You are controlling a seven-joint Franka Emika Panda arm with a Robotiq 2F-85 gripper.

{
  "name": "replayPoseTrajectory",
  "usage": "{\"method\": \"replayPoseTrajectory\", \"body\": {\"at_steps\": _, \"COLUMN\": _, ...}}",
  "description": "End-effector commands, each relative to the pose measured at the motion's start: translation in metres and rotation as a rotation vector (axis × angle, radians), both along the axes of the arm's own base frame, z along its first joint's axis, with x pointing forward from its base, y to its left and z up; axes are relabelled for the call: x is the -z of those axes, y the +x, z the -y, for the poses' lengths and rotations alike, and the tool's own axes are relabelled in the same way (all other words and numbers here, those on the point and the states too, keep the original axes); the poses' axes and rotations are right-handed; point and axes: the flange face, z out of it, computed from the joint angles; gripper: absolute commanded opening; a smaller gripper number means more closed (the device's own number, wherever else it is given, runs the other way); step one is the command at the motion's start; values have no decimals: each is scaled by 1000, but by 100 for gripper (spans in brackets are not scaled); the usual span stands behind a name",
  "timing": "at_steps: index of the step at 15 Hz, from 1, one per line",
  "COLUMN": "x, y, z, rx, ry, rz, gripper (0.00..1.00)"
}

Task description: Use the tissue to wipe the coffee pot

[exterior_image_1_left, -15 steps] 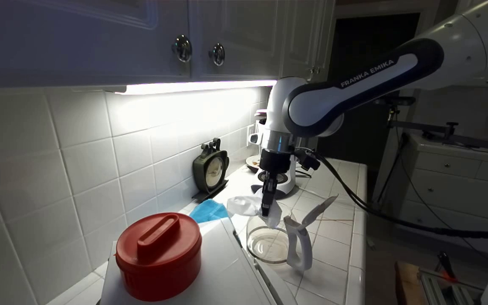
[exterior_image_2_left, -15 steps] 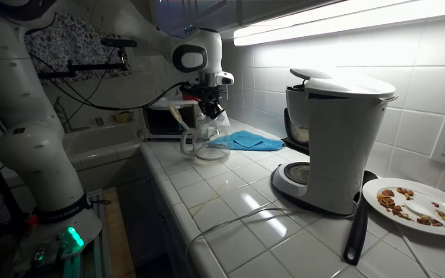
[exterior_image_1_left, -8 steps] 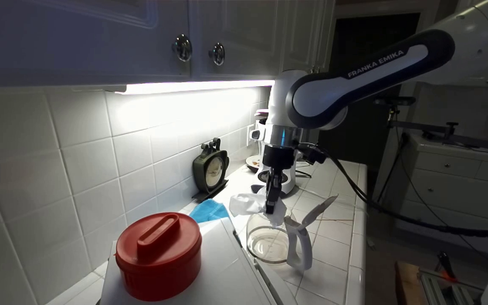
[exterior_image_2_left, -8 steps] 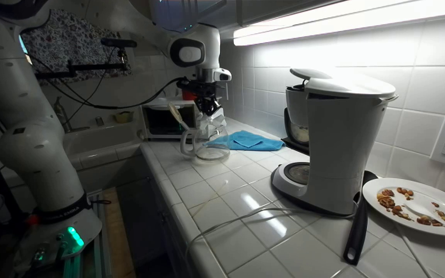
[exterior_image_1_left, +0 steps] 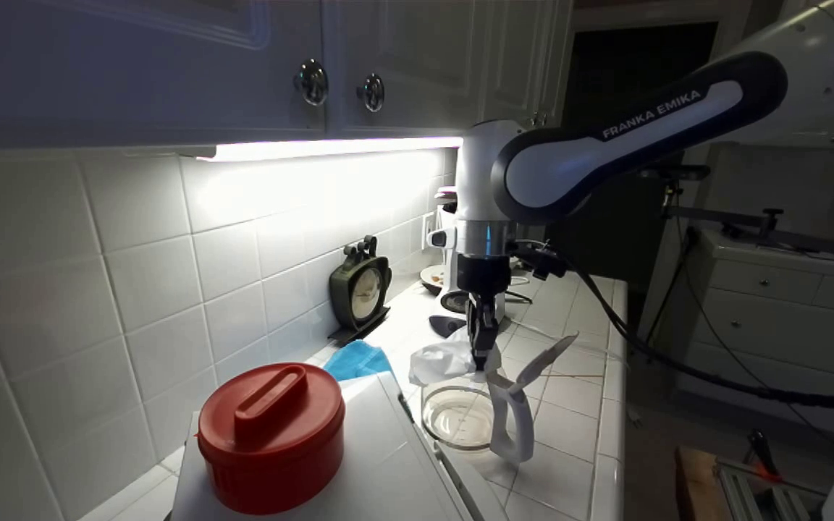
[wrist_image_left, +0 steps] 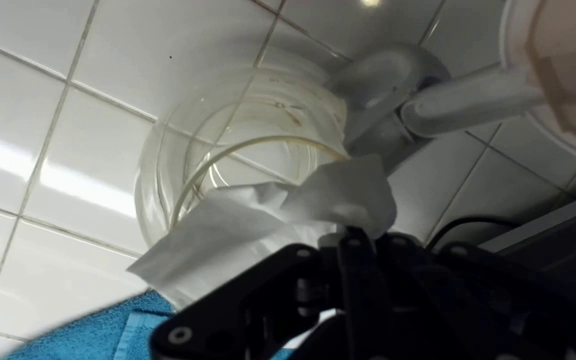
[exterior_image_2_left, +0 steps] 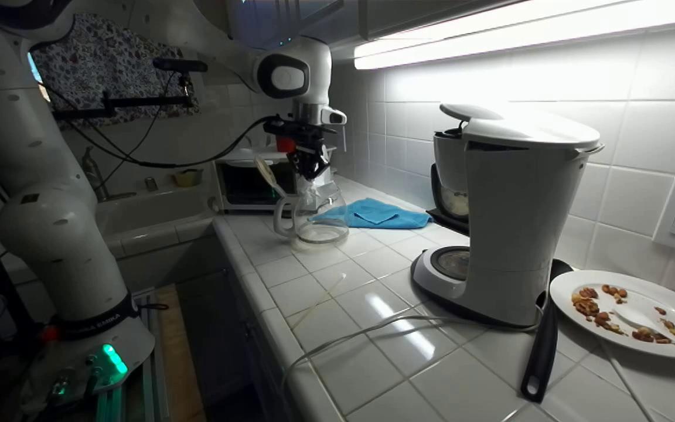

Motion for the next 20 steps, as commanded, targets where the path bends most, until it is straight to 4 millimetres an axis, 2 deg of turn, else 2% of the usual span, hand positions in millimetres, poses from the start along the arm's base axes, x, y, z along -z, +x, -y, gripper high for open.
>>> {"method": "replayPoseTrajectory", "body": {"at_steps": 1, "x": -5, "y": -7, "z": 6, "rx": -11, "ry": -104, "rz": -19, "gripper": 0}}
{"method": "replayPoseTrajectory", "body": {"at_steps": 9, "x": 3, "y": 0, "z": 16, "rx": 101, "ry": -159, "rz": 4, "gripper": 0}}
{"method": "replayPoseTrajectory", "body": {"at_steps": 20, "x": 17, "y": 11, "z": 50, "rx": 328, "ry": -157, "rz": 34, "gripper": 0}}
